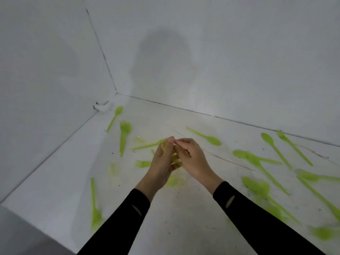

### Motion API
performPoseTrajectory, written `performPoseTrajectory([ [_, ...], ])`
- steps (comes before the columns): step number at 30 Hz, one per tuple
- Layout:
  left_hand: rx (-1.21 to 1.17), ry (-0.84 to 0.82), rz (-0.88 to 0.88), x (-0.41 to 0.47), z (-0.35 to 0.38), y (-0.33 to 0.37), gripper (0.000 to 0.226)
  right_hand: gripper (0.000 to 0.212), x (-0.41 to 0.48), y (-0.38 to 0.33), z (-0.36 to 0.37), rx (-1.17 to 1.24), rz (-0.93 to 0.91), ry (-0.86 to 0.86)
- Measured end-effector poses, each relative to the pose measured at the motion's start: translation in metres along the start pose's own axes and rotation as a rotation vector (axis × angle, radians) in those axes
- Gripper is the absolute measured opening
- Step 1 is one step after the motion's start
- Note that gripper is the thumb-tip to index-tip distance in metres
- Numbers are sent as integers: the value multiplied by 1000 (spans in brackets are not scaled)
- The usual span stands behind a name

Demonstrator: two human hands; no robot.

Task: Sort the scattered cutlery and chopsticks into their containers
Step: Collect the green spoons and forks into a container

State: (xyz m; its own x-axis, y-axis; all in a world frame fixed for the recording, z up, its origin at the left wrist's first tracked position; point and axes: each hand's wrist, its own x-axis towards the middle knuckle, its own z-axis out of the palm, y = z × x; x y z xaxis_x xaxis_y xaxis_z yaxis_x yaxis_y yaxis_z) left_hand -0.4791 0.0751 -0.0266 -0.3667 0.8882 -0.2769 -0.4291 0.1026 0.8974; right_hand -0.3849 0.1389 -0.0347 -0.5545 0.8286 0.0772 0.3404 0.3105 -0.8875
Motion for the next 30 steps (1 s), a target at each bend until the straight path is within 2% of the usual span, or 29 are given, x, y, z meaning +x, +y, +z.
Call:
performPoseTrajectory([
  [2,-25,20,23,-12,-9,3,31,40,-3,-5,15,-84,28,-38],
  [5,-9,17,49,-27,-25,2,37,42,-3,-16,36,63,234,-174],
  [8,-48,2,-13,-38,-46,1,42,52,-1,-20,56,133,365,-300],
  [11,-92,27,-56,-47,-69,7,29,57,-6,-19,62,249,289,-351],
  [13,-134,121,-65,-49,-86,12,18,53,-12,-12,56,331,196,-332],
  [15,-144,242,-28,-46,-106,18,11,48,-16,2,43,175,119,-228],
  [17,-42,389,28,-40,-128,26,17,46,-20,21,29,-165,46,-209],
  [19,141,546,60,-34,-149,33,20,51,-27,36,19,-400,67,-310],
  [21,421,647,45,-28,-170,36,8,57,-34,44,13,-449,111,-377],
  [22,590,667,27,-26,-178,35,12,57,-36,48,12,-434,116,-384],
  [24,850,644,10,-22,-193,32,36,51,-41,49,10,-408,97,-398],
  [26,1008,591,-15,-16,-202,26,49,51,-42,47,6,-372,104,-416],
  [28,1092,549,-83,-12,-205,19,53,54,-42,50,0,-415,113,-457],
  [30,1098,535,-84,-10,-202,14,47,45,-41,57,-7,-498,95,-514],
])
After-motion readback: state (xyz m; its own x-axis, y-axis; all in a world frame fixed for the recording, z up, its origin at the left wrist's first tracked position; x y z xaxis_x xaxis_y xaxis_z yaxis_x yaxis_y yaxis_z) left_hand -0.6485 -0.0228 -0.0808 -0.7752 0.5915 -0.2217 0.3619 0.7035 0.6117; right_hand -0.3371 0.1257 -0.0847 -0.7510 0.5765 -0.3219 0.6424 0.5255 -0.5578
